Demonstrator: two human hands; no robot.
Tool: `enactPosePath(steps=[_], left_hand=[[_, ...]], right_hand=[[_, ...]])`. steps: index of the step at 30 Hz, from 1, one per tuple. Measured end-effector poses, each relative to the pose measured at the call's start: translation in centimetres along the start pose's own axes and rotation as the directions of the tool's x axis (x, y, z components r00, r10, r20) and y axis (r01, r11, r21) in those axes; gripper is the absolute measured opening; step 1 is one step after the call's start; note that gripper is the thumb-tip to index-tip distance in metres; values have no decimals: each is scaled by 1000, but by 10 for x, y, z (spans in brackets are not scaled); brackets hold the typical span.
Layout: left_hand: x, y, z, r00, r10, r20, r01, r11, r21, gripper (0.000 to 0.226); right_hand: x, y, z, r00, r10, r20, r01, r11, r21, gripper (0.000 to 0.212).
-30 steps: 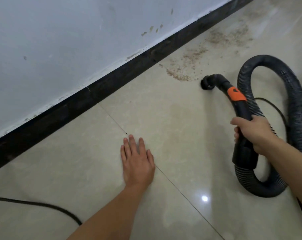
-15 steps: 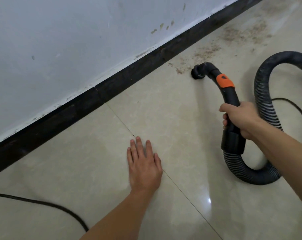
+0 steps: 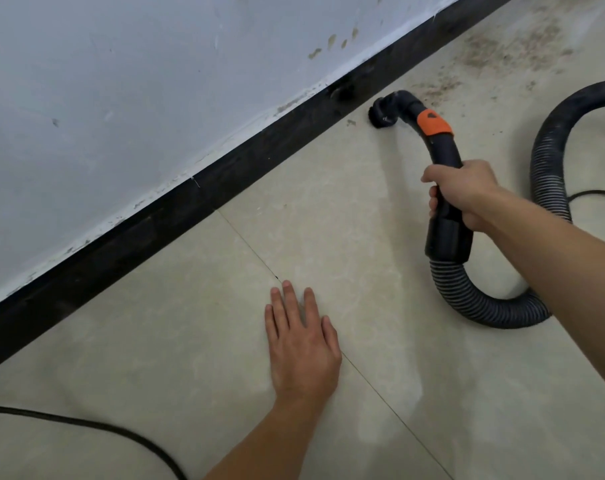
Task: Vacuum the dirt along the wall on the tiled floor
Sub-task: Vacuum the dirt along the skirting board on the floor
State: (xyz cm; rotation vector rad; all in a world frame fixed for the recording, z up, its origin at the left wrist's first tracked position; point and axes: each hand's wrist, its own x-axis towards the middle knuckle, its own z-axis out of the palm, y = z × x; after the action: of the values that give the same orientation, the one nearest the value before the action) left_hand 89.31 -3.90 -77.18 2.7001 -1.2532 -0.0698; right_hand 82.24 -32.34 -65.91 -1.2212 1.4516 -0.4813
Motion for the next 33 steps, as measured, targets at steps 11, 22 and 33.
enactPosePath(steps=[11, 22, 33], left_hand=[[2, -3, 0, 1000, 9, 11, -9, 1000, 15, 57], [3, -4, -2, 1000, 15, 2, -15, 1000, -23, 58], [1, -3, 0, 1000, 0, 2, 0, 1000, -11, 59]], right_hand=[[-3, -8, 28, 994, 12, 108, -7, 999, -46, 17], [-69, 57, -59, 999, -48, -7, 45, 974, -221, 10], [-34, 41, -89, 992, 37, -122, -37, 999, 1, 14]])
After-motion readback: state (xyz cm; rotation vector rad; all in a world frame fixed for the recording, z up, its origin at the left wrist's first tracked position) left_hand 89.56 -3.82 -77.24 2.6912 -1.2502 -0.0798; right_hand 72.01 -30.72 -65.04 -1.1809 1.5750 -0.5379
